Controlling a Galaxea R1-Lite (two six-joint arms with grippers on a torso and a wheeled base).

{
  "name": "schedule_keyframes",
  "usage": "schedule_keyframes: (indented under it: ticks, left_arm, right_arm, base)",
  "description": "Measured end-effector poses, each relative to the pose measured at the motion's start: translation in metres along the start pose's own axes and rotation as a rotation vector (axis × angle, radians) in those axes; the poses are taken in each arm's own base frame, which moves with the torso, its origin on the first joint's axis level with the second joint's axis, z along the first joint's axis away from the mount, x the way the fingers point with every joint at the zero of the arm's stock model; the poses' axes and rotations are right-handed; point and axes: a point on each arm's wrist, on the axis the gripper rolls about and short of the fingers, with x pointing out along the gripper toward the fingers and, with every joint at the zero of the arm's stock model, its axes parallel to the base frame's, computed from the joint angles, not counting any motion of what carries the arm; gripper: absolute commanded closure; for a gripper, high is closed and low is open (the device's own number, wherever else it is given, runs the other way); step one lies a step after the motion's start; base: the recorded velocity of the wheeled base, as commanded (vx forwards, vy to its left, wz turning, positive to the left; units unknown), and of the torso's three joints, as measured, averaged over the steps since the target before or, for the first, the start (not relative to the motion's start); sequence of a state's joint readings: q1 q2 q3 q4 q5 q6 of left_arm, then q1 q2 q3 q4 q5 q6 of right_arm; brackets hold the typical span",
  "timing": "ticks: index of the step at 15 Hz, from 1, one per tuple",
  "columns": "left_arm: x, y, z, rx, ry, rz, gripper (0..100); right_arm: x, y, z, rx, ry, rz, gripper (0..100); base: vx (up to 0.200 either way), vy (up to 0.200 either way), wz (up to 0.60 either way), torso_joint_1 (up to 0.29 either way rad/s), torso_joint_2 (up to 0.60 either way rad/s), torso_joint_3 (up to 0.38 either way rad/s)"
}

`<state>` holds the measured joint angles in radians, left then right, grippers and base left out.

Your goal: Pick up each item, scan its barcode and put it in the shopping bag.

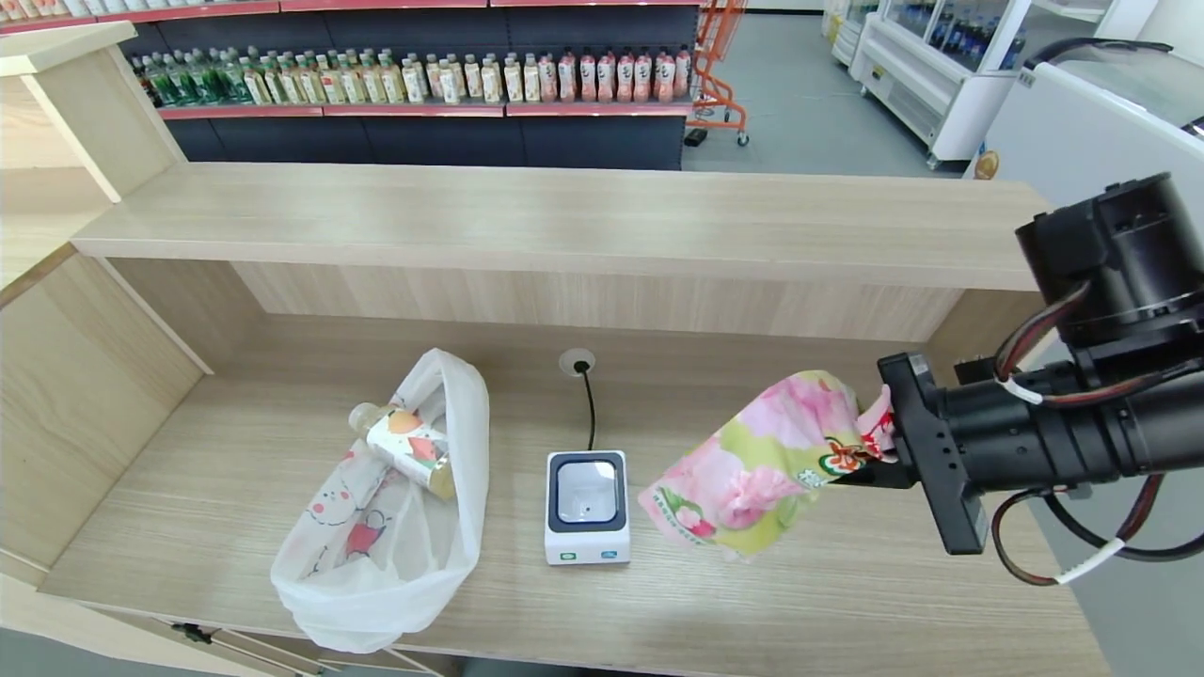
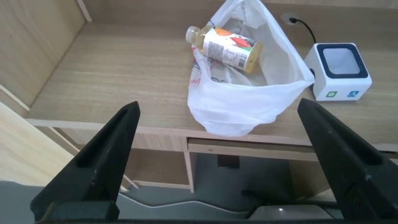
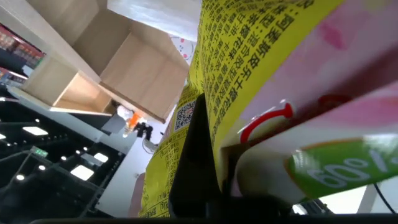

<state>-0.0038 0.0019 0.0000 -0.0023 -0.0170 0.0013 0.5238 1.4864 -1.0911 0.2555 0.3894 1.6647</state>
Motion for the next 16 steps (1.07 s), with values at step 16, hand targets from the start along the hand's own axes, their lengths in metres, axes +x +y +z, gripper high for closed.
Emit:
schedule_keyframes:
  ticks: [16]
  left_arm:
    - [0.000, 0.000, 0.000, 0.000, 0.000, 0.001, 0]
  right_arm:
    - [0.075, 0.006, 0.011, 0.082, 0.029, -0.058, 100]
  base:
    - [0.000, 0.000, 0.00, 0.000, 0.00, 0.000]
